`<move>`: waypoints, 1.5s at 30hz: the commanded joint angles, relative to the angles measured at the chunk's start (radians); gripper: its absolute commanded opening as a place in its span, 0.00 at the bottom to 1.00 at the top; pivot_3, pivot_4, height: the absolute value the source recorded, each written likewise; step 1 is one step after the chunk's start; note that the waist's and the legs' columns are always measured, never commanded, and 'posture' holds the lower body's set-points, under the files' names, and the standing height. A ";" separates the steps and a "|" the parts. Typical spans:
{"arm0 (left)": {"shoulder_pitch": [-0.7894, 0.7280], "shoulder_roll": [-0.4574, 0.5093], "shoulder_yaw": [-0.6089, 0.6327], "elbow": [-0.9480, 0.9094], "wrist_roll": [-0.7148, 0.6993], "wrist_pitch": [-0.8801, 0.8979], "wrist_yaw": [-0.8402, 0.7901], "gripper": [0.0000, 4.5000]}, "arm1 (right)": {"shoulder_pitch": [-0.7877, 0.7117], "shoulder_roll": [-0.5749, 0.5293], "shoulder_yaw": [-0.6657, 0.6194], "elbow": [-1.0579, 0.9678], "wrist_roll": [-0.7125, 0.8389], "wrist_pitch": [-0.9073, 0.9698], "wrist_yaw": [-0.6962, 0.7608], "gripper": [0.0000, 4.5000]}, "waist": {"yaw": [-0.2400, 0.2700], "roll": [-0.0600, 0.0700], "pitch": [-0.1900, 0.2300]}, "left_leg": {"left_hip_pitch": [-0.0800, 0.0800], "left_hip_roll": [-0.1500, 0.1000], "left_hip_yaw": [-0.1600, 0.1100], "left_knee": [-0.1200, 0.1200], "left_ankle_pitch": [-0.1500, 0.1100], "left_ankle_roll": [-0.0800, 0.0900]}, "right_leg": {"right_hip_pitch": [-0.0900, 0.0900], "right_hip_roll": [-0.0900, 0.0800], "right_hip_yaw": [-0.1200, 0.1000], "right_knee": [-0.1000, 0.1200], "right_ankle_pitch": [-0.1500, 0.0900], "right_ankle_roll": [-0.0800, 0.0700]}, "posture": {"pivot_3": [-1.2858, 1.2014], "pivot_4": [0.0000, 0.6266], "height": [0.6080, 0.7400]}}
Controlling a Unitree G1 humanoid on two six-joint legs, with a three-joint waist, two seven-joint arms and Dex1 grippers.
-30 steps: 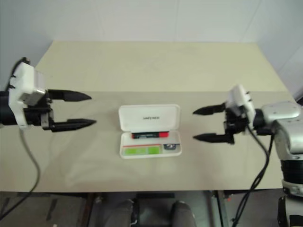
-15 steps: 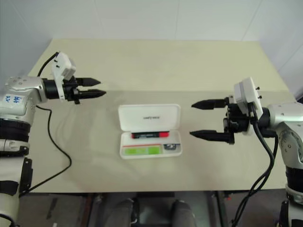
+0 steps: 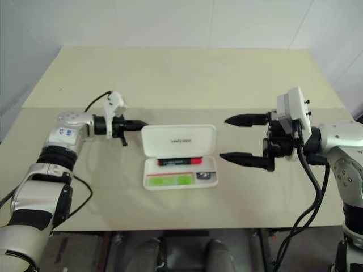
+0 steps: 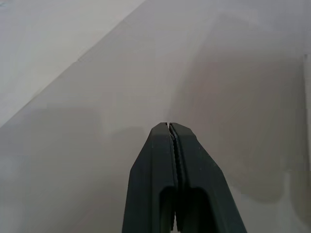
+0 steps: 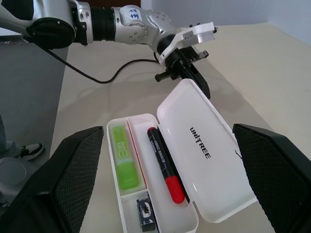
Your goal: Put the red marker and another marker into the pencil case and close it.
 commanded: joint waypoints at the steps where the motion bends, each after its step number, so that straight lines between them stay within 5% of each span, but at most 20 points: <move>1: -0.016 0.006 0.045 -0.112 -0.072 0.065 -0.096 0.01 | -0.005 -0.027 -0.039 -0.026 0.020 -0.006 -0.003 1.00 | 0.000 0.000 0.000 | 0.000 0.000 0.000 0.000 0.000 0.000 | 0.000 0.000 0.000 0.000 0.000 0.000 | 0.52 0.24 1.00; 17: 0.270 0.120 -0.037 -0.739 -0.120 0.267 -0.238 0.01 | -0.056 -0.025 0.011 0.038 -0.022 -0.043 0.004 1.00 | 0.003 0.000 0.000 | 0.000 0.000 -0.002 0.003 0.000 0.001 | 0.002 0.000 0.000 0.000 0.000 0.000 | 0.52 0.24 1.00; 32: 0.359 0.151 -0.070 -0.943 -0.127 0.293 -0.185 0.01 | -0.053 -0.028 0.011 0.045 -0.054 -0.051 0.004 1.00 | 0.001 0.000 0.000 | 0.000 0.000 -0.002 0.003 -0.001 0.001 | 0.001 0.000 0.000 0.000 0.000 0.000 | 0.52 0.24 1.00; 45: 0.484 0.172 -0.244 -1.061 0.069 0.267 -0.024 0.01 | -0.035 -0.034 0.000 0.033 -0.054 -0.047 -0.003 1.00 | 0.004 0.003 -0.002 | 0.002 0.000 -0.002 0.005 -0.001 0.002 | 0.005 -0.001 0.000 0.000 0.000 0.000 | 0.52 0.24 1.00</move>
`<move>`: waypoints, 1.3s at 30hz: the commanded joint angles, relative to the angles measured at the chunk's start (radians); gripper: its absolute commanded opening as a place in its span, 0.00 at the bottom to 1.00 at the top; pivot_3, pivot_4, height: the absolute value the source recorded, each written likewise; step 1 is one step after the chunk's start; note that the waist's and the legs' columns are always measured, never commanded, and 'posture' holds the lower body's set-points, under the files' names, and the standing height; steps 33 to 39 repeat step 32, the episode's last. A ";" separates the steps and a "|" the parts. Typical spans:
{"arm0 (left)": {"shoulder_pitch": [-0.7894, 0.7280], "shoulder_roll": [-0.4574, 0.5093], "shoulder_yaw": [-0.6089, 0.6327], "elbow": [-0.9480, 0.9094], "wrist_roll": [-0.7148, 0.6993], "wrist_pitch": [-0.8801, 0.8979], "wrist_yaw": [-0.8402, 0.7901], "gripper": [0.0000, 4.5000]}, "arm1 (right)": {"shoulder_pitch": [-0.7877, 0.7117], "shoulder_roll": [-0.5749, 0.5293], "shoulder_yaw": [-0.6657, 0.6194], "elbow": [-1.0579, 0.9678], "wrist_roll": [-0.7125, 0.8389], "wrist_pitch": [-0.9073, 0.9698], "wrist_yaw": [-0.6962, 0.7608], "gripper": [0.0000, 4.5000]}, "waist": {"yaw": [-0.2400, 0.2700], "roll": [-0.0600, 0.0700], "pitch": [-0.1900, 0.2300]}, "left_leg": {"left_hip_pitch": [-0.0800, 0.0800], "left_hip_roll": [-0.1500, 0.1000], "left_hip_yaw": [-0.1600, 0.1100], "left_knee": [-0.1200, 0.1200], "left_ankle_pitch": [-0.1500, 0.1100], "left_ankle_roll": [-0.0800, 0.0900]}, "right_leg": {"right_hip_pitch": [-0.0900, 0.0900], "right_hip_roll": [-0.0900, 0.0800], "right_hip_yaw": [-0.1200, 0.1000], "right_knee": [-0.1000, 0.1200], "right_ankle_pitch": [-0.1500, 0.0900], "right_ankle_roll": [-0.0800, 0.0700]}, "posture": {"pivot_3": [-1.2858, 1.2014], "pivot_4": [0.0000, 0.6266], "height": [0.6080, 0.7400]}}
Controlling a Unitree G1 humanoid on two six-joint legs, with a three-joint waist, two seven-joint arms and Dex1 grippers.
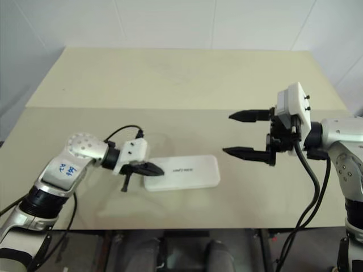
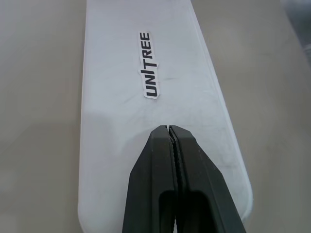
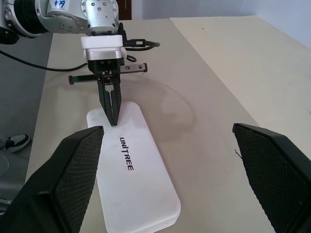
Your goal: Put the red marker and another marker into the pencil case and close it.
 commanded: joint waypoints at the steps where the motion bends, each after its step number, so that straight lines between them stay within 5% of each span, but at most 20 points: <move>1: 0.041 0.006 -0.045 0.003 0.068 -0.016 0.040 0.01 | -0.002 -0.019 -0.025 -0.023 0.001 -0.017 -0.004 1.00 | 0.001 0.001 0.000 | 0.002 0.000 0.000 0.000 0.000 0.000 | 0.002 0.000 0.000 -0.001 0.000 0.000 | 0.52 0.24 1.00; 6: -0.009 -0.059 0.139 -0.054 -0.146 0.124 0.071 0.01 | -0.017 -0.016 -0.027 -0.010 0.016 -0.021 0.015 1.00 | 0.000 0.001 -0.001 | 0.008 0.000 -0.001 0.001 -0.002 0.001 | 0.009 0.000 -0.001 -0.003 0.000 0.000 | 0.52 0.24 1.00; 12: 0.033 0.086 0.373 -0.202 -0.407 0.274 -0.030 0.01 | -0.042 -0.007 0.038 0.051 -0.017 -0.064 0.098 1.00 | -0.012 0.001 0.000 | 0.008 0.002 -0.001 0.001 -0.003 0.000 | 0.009 0.001 0.000 -0.002 0.000 0.000 | 0.52 0.24 1.00; 18: 0.280 0.236 0.607 -0.270 -0.486 0.337 -0.019 0.01 | -0.025 0.003 0.131 0.208 -0.122 -0.157 0.186 1.00 | -0.014 0.002 -0.001 | 0.008 0.002 0.000 0.002 -0.004 0.000 | 0.008 0.001 0.000 -0.003 0.000 0.000 | 0.52 0.24 1.00; 27: 0.739 0.170 0.961 -0.311 -0.555 0.366 0.046 0.01 | 0.023 0.034 0.067 0.393 -0.110 -0.201 0.224 1.00 | -0.007 0.002 0.000 | 0.008 0.003 0.001 0.002 -0.005 -0.001 | 0.007 0.001 0.001 -0.005 0.000 0.000 | 0.52 0.24 1.00; 39: 0.782 0.160 0.987 -0.341 -0.591 0.371 0.089 0.01 | 0.002 0.051 0.083 0.398 -0.099 -0.181 0.249 1.00 | -0.005 0.003 0.000 | 0.009 0.004 0.000 0.003 -0.006 -0.001 | 0.009 0.001 0.000 -0.005 0.000 -0.001 | 0.52 0.24 1.00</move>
